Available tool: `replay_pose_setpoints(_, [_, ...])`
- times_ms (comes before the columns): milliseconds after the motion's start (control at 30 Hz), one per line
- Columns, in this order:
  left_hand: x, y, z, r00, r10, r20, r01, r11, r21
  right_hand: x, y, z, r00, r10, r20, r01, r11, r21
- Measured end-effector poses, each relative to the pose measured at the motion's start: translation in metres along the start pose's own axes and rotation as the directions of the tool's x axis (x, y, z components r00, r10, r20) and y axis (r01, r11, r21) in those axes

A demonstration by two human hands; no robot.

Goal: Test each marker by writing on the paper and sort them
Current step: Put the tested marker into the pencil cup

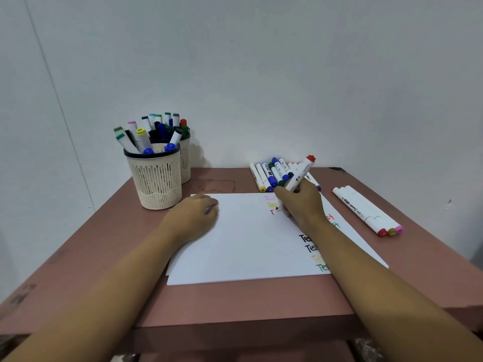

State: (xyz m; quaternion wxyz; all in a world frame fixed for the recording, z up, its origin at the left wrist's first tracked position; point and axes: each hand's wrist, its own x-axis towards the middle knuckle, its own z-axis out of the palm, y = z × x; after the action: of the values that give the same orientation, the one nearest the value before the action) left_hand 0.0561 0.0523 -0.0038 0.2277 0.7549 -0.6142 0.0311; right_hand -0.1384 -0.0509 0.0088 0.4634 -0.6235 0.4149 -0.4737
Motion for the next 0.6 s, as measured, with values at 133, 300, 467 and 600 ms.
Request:
replay_pose_setpoints(133, [0.0002,-0.0002,0.0007,1.000,-0.004,-0.007,0.004,1.000,0.003,-0.0019,-0.0006,0.0016,0.998,-0.046,0.037,0.049,0.995,-0.086])
replay_pose_setpoints(300, [0.0010,-0.0007,0.0004,1.000,-0.012,0.008,0.012,1.000,0.005,-0.0040,-0.0023,0.0008,0.995,-0.096,0.031,0.099,0.986,-0.136])
replay_pose_setpoints(467, [0.0006,-0.0007,0.0001,1.000,-0.003,0.001,0.003,1.000,-0.007,-0.0034,-0.0015,0.0009,0.996,-0.076,0.046,0.082,0.987,-0.138])
replay_pose_setpoints(600, [0.0004,0.0000,-0.0001,1.000,-0.010,0.006,0.010,1.000,-0.006,-0.0035,-0.0026,0.0011,0.995,-0.101,0.007,0.101,0.986,-0.136])
